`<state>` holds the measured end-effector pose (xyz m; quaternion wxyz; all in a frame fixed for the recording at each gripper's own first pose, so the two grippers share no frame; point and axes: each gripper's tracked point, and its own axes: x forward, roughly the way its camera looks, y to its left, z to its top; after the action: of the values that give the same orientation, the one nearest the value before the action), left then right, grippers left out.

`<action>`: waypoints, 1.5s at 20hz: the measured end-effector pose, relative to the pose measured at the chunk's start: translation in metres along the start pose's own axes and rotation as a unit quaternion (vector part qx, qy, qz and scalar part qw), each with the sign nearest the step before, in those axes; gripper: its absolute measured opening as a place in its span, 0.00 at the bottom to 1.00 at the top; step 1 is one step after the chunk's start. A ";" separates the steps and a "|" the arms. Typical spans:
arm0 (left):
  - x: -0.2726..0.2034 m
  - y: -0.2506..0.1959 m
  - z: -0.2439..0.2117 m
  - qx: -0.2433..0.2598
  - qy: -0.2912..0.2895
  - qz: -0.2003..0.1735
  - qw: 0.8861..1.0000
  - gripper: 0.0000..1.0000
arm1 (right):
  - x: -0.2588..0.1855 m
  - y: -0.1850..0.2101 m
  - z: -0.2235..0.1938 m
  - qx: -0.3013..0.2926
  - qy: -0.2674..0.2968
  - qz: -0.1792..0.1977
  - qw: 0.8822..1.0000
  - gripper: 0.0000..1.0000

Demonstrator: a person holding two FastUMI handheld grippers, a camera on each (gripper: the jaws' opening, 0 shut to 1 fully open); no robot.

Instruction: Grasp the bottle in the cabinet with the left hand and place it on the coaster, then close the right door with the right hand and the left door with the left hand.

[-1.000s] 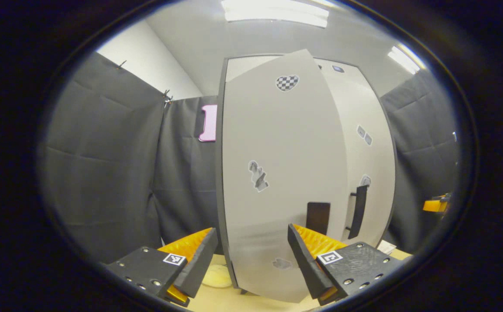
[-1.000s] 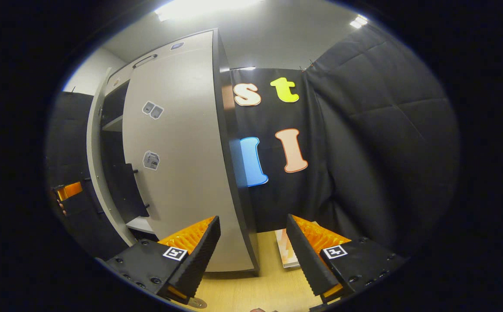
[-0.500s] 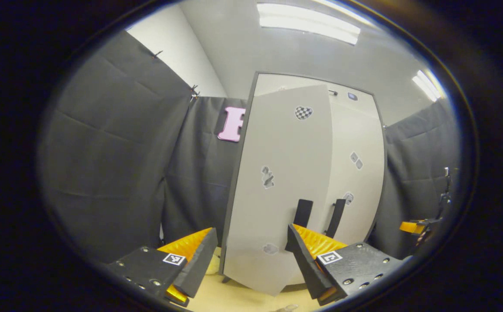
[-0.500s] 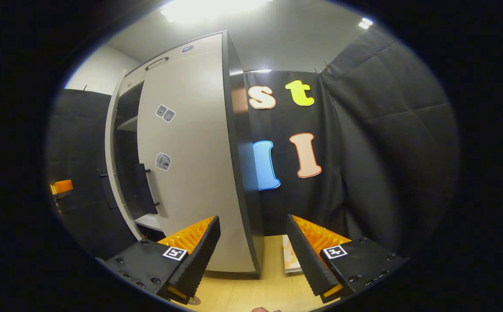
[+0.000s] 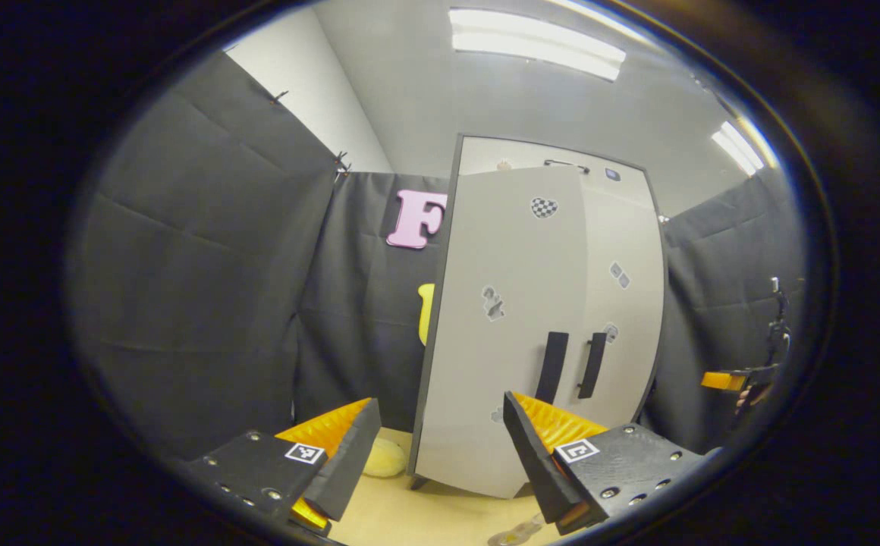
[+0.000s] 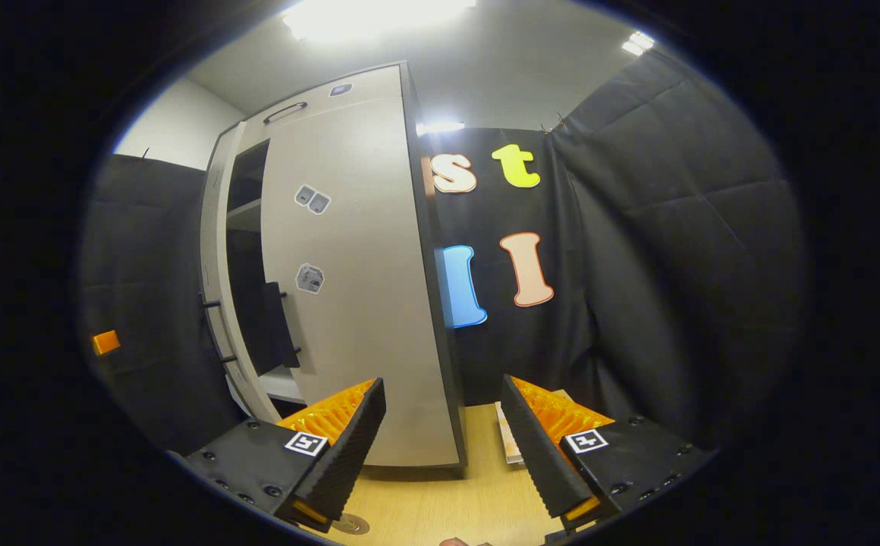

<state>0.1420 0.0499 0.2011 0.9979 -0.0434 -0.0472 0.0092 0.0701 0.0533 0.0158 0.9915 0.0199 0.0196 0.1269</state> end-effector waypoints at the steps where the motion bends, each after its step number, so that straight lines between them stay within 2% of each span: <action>1: -0.006 0.005 -0.005 -0.001 0.000 -0.003 1.000 0.94 | -0.006 0.003 -0.005 -0.004 0.000 -0.003 1.000 0.98; 9: -0.023 0.032 -0.037 0.012 0.022 0.005 1.000 0.94 | -0.027 0.017 -0.030 -0.013 0.005 -0.018 1.000 0.98; 13: -0.015 0.016 -0.029 -0.048 0.008 -0.029 0.998 0.95 | -0.032 0.017 -0.033 -0.022 0.013 -0.022 0.999 0.98; 15: -0.004 0.017 -0.032 -0.053 0.009 -0.033 0.998 0.94 | -0.033 0.016 -0.032 -0.022 0.013 -0.025 0.999 0.98; 21: 0.005 0.013 -0.032 -0.022 0.016 -0.047 0.999 0.94 | -0.030 0.018 -0.032 -0.014 0.009 -0.027 0.999 0.98; 26: 0.008 -0.005 -0.018 -0.045 0.012 -0.087 0.995 0.94 | -0.028 0.023 -0.033 -0.011 0.012 -0.024 1.000 0.98; 30: 0.006 -0.003 -0.022 0.001 0.019 -0.073 0.997 0.94 | -0.032 0.022 -0.036 -0.013 0.013 -0.024 1.000 0.98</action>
<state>0.1502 0.0451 0.1800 0.9967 -0.0389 -0.0313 -0.0647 0.0322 0.0673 -0.0183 0.9941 0.0050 0.0315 0.1035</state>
